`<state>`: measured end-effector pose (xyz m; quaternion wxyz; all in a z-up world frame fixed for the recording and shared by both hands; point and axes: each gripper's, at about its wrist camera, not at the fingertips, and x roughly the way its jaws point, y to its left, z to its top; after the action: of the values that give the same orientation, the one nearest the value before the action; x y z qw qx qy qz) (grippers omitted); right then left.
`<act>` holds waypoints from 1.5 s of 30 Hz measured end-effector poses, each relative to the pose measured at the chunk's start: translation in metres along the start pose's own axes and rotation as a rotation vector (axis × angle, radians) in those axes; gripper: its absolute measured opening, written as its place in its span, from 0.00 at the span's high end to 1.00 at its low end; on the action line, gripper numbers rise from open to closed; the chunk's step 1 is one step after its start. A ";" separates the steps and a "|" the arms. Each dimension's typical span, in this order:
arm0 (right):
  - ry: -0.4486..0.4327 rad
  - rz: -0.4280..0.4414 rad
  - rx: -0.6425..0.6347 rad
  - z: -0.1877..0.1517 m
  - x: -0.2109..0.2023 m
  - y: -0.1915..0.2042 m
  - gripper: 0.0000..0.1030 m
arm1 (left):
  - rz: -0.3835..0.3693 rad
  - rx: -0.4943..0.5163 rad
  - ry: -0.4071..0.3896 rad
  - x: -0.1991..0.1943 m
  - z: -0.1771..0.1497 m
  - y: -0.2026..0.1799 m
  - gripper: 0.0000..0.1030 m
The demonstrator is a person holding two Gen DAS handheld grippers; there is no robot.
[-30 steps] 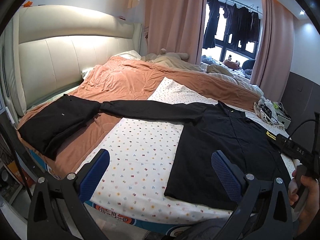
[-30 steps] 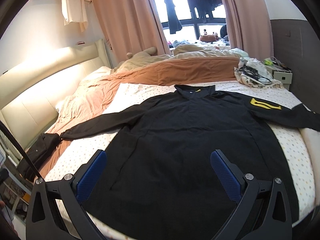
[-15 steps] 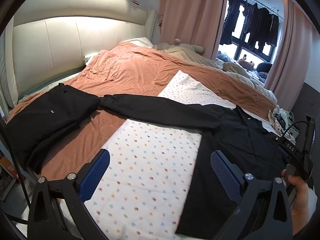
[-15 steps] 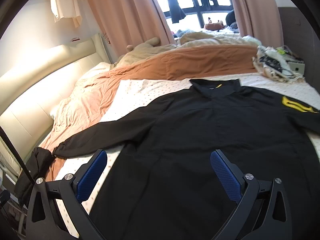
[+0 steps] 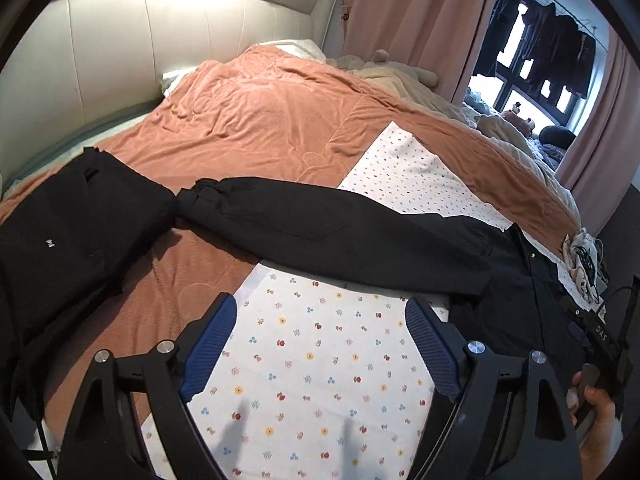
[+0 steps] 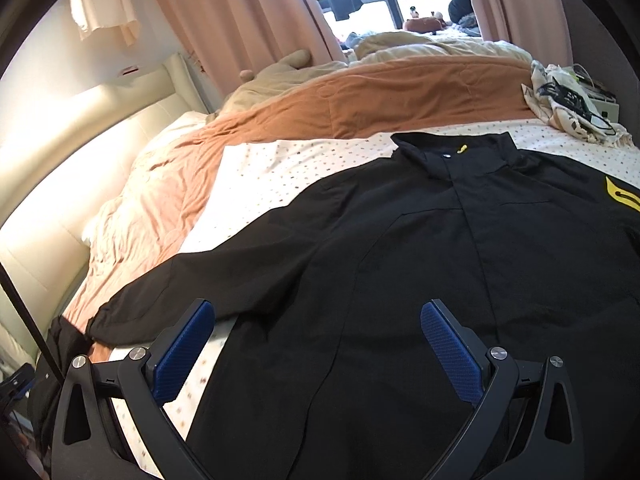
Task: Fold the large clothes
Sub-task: 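Lower the left tool to the black jacket sleeve and close on it, then lift the sleeve with the left tool and lay it across the jacket body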
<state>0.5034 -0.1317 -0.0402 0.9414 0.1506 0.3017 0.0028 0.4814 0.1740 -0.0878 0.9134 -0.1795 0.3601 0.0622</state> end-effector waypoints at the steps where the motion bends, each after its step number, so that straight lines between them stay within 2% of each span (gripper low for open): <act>1: 0.007 -0.003 0.003 0.003 0.008 -0.002 0.00 | 0.005 -0.012 0.016 0.012 0.005 0.003 0.20; 4: 0.035 -0.013 0.006 0.007 0.027 -0.001 0.10 | 0.024 -0.049 0.066 0.051 0.017 0.018 0.26; 6: 0.052 -0.010 0.013 0.011 0.039 -0.002 0.22 | 0.040 -0.067 0.092 0.072 0.022 0.026 0.27; 7: 0.066 -0.010 0.014 0.014 0.047 -0.002 0.24 | 0.053 -0.078 0.105 0.085 0.025 0.031 0.28; 11: 0.095 -0.023 0.033 0.024 0.074 -0.005 0.25 | 0.093 -0.110 0.143 0.121 0.034 0.046 0.28; 17: 0.149 0.002 0.083 0.029 0.116 -0.007 0.25 | 0.162 -0.122 0.203 0.176 0.044 0.061 0.29; 19: 0.168 0.011 0.090 0.030 0.128 -0.007 0.25 | 0.186 -0.120 0.223 0.190 0.045 0.066 0.43; 21: 0.198 0.007 0.087 0.033 0.139 -0.006 0.25 | 0.202 -0.111 0.215 0.196 0.047 0.067 0.48; 22: 0.229 0.000 0.085 0.034 0.147 -0.005 0.25 | 0.213 -0.098 0.208 0.196 0.049 0.065 0.60; 23: 0.256 -0.008 0.075 0.034 0.154 -0.005 0.25 | 0.228 -0.079 0.206 0.196 0.052 0.063 0.67; 24: 0.301 -0.026 0.047 0.031 0.166 -0.003 0.25 | 0.235 -0.064 0.203 0.196 0.055 0.060 0.81; 25: 0.324 -0.039 0.028 0.029 0.172 -0.002 0.25 | 0.237 -0.051 0.194 0.194 0.058 0.058 0.88; 27: 0.309 -0.048 0.002 0.027 0.174 0.000 0.25 | 0.221 -0.035 0.164 0.185 0.066 0.053 0.93; 28: 0.315 -0.042 0.021 0.029 0.172 -0.001 0.25 | 0.211 -0.024 0.140 0.177 0.071 0.048 0.93; 32: 0.314 0.077 0.137 0.041 0.155 -0.016 0.25 | 0.176 0.038 0.050 0.141 0.090 0.019 0.94; 38: 0.234 0.037 0.112 0.061 0.108 -0.033 0.25 | 0.098 0.145 -0.055 0.086 0.120 -0.044 0.95; 40: 0.182 0.011 0.106 0.066 0.082 -0.040 0.24 | 0.069 0.160 -0.083 0.067 0.129 -0.064 0.95; 45: 0.116 0.003 0.162 0.056 0.037 -0.061 0.16 | -0.019 0.179 -0.132 0.024 0.144 -0.116 0.95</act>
<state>0.5600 -0.2021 -0.0353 0.9071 0.2264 0.3546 -0.0115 0.6188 0.1199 0.0256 0.9480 -0.0963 0.3017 0.0329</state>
